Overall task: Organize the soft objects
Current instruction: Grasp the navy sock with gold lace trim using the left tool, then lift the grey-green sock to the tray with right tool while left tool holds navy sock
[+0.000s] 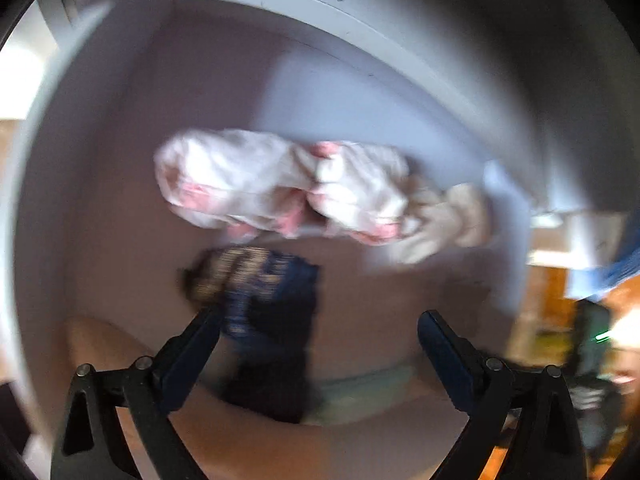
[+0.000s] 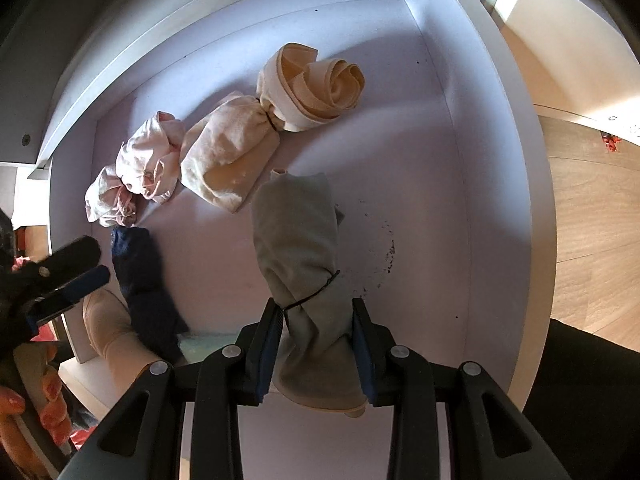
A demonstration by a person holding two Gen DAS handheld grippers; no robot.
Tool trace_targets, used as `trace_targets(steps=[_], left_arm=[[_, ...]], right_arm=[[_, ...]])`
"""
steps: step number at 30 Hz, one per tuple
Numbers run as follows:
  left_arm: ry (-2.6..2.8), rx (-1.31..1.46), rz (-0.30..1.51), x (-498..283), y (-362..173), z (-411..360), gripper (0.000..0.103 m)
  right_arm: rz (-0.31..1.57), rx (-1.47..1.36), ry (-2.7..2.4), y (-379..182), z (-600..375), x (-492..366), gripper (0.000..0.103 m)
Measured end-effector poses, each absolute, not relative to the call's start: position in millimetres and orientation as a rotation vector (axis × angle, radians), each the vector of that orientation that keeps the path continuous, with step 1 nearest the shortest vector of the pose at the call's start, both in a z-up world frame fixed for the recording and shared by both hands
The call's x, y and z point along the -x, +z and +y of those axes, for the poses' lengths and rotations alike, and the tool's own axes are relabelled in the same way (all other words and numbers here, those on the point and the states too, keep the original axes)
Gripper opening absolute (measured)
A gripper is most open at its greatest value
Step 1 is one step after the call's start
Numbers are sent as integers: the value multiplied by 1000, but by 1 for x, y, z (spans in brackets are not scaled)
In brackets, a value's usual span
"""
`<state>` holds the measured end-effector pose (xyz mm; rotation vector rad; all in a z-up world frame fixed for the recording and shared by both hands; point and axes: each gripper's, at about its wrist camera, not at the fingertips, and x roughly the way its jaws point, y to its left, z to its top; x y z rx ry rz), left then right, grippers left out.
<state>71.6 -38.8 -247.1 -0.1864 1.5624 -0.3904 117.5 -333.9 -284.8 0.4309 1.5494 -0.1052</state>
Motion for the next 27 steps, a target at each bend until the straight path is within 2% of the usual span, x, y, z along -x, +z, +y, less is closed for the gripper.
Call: trace_targets(steps=[5, 10, 14, 16, 18, 22, 27], left_arm=[[-343, 53, 1622, -59, -260, -49, 99], [-359, 29, 1693, -47, -279, -56, 85], [-380, -13, 1697, -39, -285, -60, 81], [-388, -30, 1694, -34, -291, -63, 70], [-398, -68, 1683, -31, -291, -68, 66], [-408, -106, 1653, -37, -288, -89, 43], [-379, -62, 1618, -45, -279, -83, 43]], right_arm=[[1555, -423, -105, -286, -331, -118, 33], [1557, -420, -114, -288, -329, -117, 33], [1556, -418, -114, -290, -326, -116, 33], [1549, -423, -111, -290, -325, -116, 33], [1544, -421, -110, -288, -325, -115, 33], [1548, -416, -117, -284, -328, -112, 33], [1543, -414, -127, -282, -327, -110, 33]])
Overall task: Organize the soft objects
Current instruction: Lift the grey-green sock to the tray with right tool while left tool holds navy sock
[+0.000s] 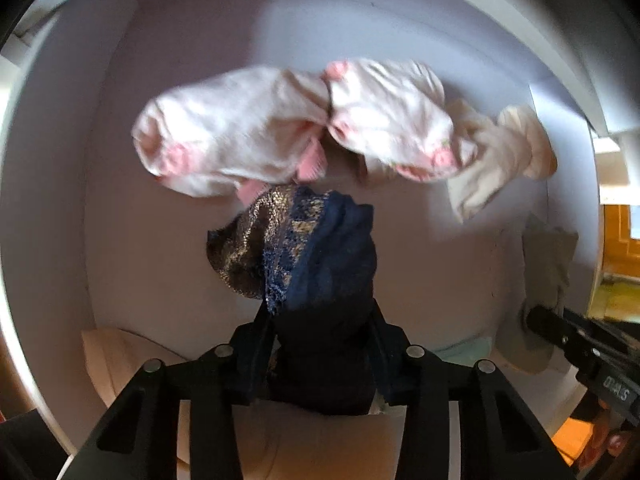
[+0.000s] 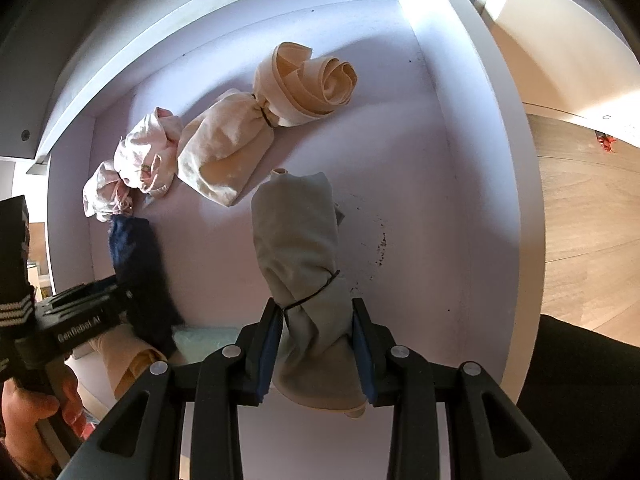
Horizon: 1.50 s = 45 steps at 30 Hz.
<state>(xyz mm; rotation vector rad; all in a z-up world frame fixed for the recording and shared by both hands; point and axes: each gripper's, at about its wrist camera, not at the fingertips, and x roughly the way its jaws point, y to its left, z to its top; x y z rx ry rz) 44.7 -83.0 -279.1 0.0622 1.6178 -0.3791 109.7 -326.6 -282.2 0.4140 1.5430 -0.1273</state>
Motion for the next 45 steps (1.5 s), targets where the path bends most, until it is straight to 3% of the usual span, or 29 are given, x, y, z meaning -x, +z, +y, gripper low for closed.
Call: trace_targets(steps=[22, 45], left_arm=[[-383, -24, 1611, -52, -253, -52, 43], [-379, -52, 1615, -48, -285, -67, 45]], right_arm=[[1427, -528, -143, -217, -340, -85, 33], [1183, -586, -68, -64, -356, -87, 33]])
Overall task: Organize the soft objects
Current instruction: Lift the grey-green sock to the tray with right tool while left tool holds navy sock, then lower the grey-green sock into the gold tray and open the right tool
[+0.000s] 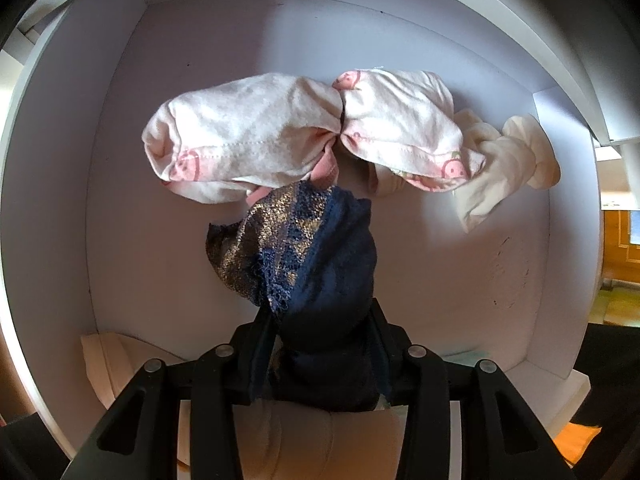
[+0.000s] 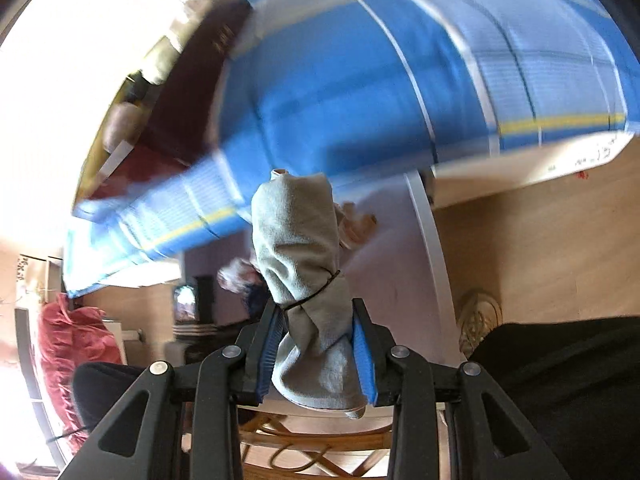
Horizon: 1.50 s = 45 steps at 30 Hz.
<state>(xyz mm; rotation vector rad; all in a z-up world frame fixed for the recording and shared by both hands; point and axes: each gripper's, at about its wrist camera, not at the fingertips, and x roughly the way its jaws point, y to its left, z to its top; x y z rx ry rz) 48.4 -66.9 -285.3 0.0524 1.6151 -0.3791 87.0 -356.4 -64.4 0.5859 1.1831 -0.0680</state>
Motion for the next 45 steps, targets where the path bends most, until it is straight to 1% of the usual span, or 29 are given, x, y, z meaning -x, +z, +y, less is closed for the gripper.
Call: trace_targets(steps=[9, 14, 18, 26, 33, 45], left_arm=[[-377, -88, 1604, -44, -283, -73, 45], [-377, -85, 1605, -44, -283, -76, 45], [-376, -84, 1605, -44, -283, -76, 45], [-377, -67, 1614, -45, -285, -74, 45], [-377, -57, 1622, -47, -287, -69, 45], [-371, -49, 1626, -48, -288, -68, 45]], right_arm=[[1055, -493, -34, 24, -346, -125, 33], [1017, -439, -27, 53, -330, -159, 33], [1005, -427, -13, 64, -314, -194, 33], [1045, -368, -9, 50, -279, -250, 33], [1130, -303, -60, 14, -262, -289, 33], [1196, -237, -145, -22, -253, -318, 33]])
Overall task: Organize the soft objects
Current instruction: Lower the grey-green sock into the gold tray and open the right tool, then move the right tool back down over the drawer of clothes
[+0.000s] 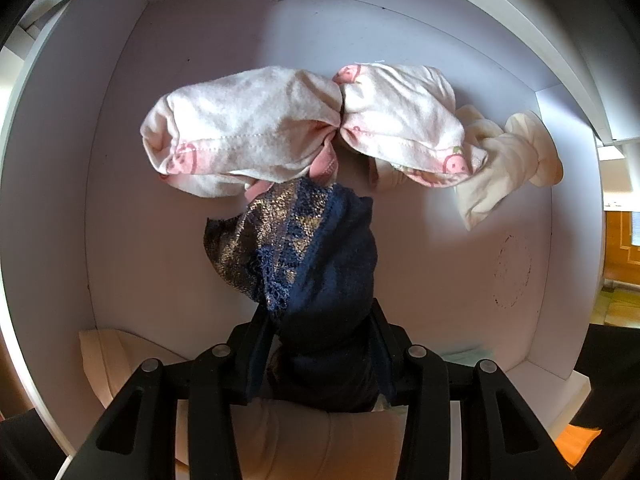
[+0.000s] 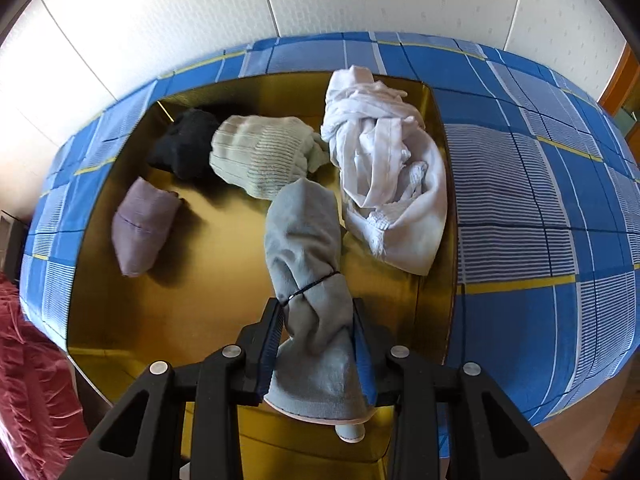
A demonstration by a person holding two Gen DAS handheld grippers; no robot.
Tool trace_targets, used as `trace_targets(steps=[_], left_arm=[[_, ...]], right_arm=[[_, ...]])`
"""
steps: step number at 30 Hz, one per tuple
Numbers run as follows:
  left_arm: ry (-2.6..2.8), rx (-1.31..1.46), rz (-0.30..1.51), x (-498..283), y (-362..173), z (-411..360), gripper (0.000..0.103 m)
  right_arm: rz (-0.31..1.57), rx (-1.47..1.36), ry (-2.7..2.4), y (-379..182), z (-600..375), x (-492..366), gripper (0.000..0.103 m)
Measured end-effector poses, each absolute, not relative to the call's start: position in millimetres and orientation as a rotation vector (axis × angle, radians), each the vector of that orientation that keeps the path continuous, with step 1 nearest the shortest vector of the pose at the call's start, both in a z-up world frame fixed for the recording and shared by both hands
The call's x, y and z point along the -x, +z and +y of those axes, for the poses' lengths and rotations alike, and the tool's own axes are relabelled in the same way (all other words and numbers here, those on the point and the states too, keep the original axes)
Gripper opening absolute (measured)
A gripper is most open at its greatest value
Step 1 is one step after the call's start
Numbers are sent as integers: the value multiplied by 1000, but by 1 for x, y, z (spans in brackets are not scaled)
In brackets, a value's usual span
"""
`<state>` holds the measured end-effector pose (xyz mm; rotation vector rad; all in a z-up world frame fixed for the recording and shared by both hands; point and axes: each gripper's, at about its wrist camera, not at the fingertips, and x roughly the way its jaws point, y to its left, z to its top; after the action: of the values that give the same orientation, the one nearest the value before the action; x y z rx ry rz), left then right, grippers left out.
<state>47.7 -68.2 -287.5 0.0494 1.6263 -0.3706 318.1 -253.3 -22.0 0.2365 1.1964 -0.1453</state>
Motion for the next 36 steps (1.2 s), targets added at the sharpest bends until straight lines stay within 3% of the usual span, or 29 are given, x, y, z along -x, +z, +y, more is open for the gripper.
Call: trace_targets(steps=[9, 21, 36], left_arm=[[-371, -52, 1625, -47, -287, -71, 46], [-375, -57, 1624, -45, -286, -73, 48], [-355, -51, 1632, -42, -292, -62, 63]], right_arm=[[1188, -198, -197, -29, -250, -315, 35], [1067, -231, -120, 8, -259, -269, 35], [939, -279, 25, 9, -272, -170, 35]])
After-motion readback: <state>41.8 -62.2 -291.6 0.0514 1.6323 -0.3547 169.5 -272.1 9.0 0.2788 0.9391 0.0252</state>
